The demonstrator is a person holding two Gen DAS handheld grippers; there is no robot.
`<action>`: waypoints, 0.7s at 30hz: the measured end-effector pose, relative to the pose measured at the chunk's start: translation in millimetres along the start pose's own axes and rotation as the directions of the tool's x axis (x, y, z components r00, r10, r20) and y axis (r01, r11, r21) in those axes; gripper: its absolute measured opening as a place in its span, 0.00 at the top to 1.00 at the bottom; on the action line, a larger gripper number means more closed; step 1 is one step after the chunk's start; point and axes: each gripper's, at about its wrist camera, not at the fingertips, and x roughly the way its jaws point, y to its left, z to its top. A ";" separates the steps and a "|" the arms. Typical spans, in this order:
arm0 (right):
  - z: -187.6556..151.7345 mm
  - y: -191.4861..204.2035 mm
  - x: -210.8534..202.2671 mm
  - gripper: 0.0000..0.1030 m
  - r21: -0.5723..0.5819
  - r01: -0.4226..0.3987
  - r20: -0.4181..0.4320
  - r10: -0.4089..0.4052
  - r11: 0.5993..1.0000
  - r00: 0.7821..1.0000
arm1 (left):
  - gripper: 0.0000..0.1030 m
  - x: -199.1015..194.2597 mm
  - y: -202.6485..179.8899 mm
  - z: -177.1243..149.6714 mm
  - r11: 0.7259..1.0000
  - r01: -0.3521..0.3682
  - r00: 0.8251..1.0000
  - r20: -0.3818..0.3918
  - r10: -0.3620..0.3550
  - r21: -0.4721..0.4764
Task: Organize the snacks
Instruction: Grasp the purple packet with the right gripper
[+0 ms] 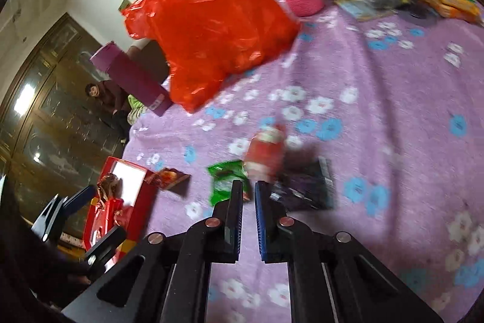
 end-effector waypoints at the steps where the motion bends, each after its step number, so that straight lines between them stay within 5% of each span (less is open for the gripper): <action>1: -1.1 -8.9 -0.4 0.92 0.020 -0.008 -0.002 0.008 1.000 1.000 | 0.20 5.9 -3.3 2.9 1.000 0.003 1.000 -0.001 -0.003 -0.003; 9: 8.9 -45.8 -7.6 0.79 0.158 -0.018 0.000 0.018 0.987 1.000 | 0.20 45.9 -23.1 18.8 0.999 0.005 0.998 -0.058 -0.007 -0.038; 11: 9.6 -40.8 -7.9 0.62 0.135 -0.004 -0.007 0.005 0.991 1.000 | 0.20 50.1 -28.0 22.3 0.999 0.018 0.998 -0.061 -0.020 -0.039; 13: 9.4 -33.9 -4.9 0.56 0.114 0.018 -0.013 -0.017 0.993 1.000 | 0.20 53.9 -34.6 25.8 1.000 0.014 0.998 -0.064 -0.015 -0.024; 21: 1.0 -8.8 24.4 0.51 -0.056 0.204 -0.044 -0.206 0.977 0.977 | 0.19 76.9 -46.3 33.4 1.000 0.006 0.996 -0.091 -0.007 -0.015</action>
